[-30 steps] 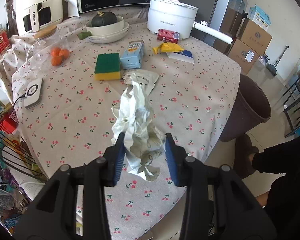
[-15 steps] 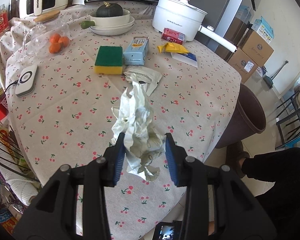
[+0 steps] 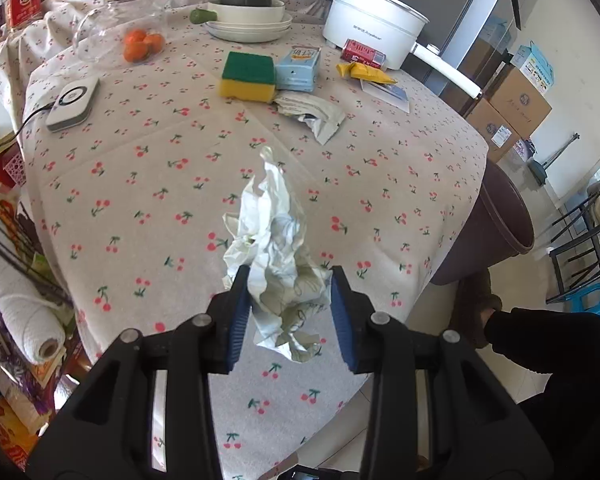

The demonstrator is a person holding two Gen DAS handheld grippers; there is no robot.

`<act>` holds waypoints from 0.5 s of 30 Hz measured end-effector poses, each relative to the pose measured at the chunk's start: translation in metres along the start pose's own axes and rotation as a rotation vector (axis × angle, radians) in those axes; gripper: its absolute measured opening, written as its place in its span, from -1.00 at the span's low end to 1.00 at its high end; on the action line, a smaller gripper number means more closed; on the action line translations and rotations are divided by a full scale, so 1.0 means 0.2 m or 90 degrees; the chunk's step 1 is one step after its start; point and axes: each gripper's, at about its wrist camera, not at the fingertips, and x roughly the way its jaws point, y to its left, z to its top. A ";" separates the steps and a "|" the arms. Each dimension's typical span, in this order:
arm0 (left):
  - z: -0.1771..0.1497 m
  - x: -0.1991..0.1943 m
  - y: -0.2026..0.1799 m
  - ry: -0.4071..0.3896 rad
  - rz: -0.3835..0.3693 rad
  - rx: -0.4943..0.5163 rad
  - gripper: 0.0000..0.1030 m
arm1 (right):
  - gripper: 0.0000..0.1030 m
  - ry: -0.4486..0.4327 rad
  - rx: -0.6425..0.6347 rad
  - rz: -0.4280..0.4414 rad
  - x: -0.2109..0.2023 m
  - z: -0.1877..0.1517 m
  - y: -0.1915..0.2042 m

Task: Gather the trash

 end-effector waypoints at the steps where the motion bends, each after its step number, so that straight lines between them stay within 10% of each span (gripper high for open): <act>1: -0.03 -0.02 0.01 -0.002 0.004 -0.004 -0.22 | 0.71 -0.003 -0.004 -0.007 0.03 0.00 0.03; 8: -0.11 -0.15 0.08 -0.046 0.017 -0.033 -0.22 | 0.62 -0.039 -0.017 -0.007 0.17 0.03 0.18; 13: -0.13 -0.23 0.11 -0.078 0.021 -0.040 -0.22 | -0.37 -0.040 -0.073 -0.061 0.26 0.03 0.27; 15: -0.15 -0.25 0.12 -0.086 0.023 -0.042 -0.22 | -0.38 -0.036 -0.105 -0.090 0.27 0.02 0.31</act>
